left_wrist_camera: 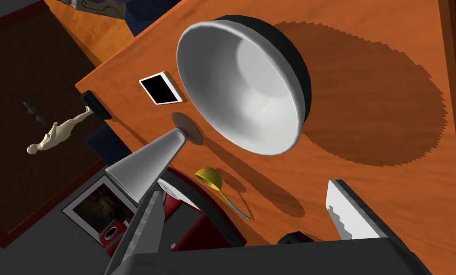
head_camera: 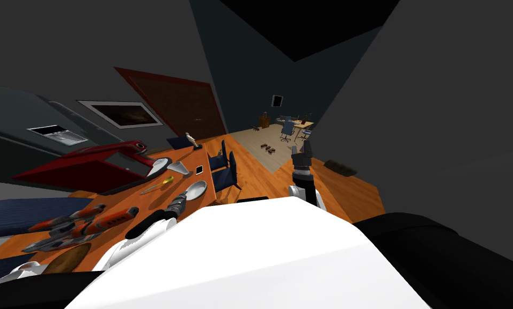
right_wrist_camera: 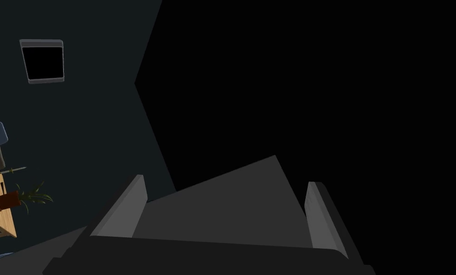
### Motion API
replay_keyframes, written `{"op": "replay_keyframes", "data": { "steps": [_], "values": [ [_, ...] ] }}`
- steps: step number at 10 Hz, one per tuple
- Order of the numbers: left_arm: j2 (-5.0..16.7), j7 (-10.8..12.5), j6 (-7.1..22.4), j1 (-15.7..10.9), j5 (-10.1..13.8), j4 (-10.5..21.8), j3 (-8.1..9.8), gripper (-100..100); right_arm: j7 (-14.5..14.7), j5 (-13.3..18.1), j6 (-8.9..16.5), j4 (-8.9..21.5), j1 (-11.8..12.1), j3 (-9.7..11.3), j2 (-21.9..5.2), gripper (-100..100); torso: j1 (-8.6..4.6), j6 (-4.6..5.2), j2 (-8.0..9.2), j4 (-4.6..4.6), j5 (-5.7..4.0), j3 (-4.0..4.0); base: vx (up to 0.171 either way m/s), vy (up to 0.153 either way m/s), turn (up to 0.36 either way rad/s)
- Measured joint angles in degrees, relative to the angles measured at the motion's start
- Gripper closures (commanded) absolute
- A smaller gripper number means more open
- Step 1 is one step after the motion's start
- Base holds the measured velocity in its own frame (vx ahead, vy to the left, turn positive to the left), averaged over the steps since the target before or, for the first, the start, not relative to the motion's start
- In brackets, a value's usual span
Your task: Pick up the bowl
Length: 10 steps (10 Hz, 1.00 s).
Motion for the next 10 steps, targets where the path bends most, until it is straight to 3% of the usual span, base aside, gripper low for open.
{"op": "replay_keyframes", "data": {
  "steps": [2,7,10],
  "values": [
    [-0.54,-0.90,3.19,-1.03,1.02,2.46,0.99,-100,0.00,0.00,0.00,0.00,-0.01,0.00,0.00,0,0.13,0.04,-0.03,0.00,0.03,-0.01,0.028,0.093,-0.195],
    [-1.39,-2.52,10.67,-1.16,3.62,4.19,3.09,-100,0.00,0.00,0.00,0.00,0.00,0.00,0.00,0,0.08,0.03,-0.03,0.00,0.01,-0.02,0.018,0.086,-0.187],
    [-1.92,-3.90,14.57,-0.88,5.48,6.09,4.19,-100,0.00,0.00,0.00,0.00,0.00,0.00,0.01,0,-0.24,-0.01,0.01,0.00,-0.05,0.00,-0.001,0.005,-0.020]
  ]
}}
